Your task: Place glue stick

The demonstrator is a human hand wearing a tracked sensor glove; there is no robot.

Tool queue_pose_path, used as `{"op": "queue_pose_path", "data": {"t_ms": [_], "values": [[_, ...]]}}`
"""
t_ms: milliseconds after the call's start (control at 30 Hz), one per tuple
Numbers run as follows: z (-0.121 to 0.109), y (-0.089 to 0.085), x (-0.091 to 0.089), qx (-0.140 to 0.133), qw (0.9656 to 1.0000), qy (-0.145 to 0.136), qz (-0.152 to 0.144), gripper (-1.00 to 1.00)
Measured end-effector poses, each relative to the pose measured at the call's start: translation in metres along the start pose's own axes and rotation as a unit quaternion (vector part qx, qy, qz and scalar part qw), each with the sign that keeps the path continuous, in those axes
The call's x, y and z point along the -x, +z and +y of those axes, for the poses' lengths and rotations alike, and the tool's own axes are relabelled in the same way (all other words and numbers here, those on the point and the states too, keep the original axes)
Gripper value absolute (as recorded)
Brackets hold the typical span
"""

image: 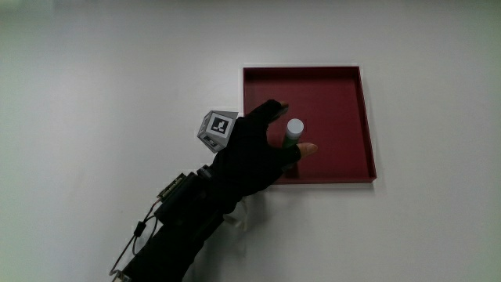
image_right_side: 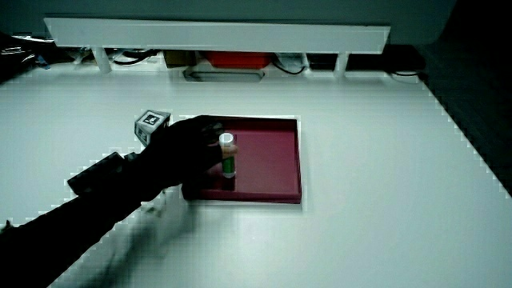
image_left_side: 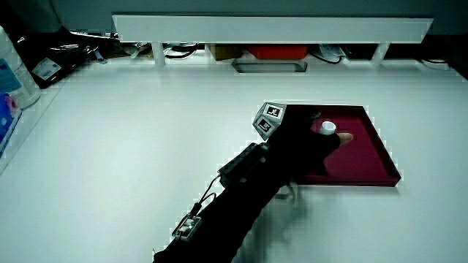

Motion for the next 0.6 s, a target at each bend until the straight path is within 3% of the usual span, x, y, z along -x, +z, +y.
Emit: {"op": "queue_pose_path", "data": {"t_ms": [100, 200, 233, 267, 300, 400, 433, 467, 533, 567, 600], "values": [[-0.006, 0.008, -0.01, 0.008, 0.9999, -0.008, 0.004, -1.0], [-0.01, 0.018, -0.02, 0.026, 0.9991, -0.034, -0.002, -1.0], [-0.012, 0.022, -0.028, 0.037, 0.9989, -0.028, -0.001, -1.0], [-0.013, 0.025, -0.03, 0.042, 0.9982, -0.043, -0.006, -1.0], [-0.014, 0.028, -0.034, 0.052, 0.9971, -0.052, -0.018, -1.0], [-0.026, 0.041, -0.048, 0.087, 0.9949, -0.032, -0.039, -1.0], [-0.029, 0.045, -0.052, 0.098, 0.9918, -0.05, -0.065, -1.0], [-0.032, 0.052, -0.053, 0.097, 0.9935, -0.043, -0.04, -1.0], [-0.04, 0.062, -0.062, 0.109, 0.9924, -0.04, -0.041, -1.0], [-0.043, 0.068, -0.064, 0.105, 0.9937, -0.033, -0.021, -1.0], [-0.05, 0.074, -0.071, 0.114, 0.9934, -0.003, -0.013, -1.0]]}}
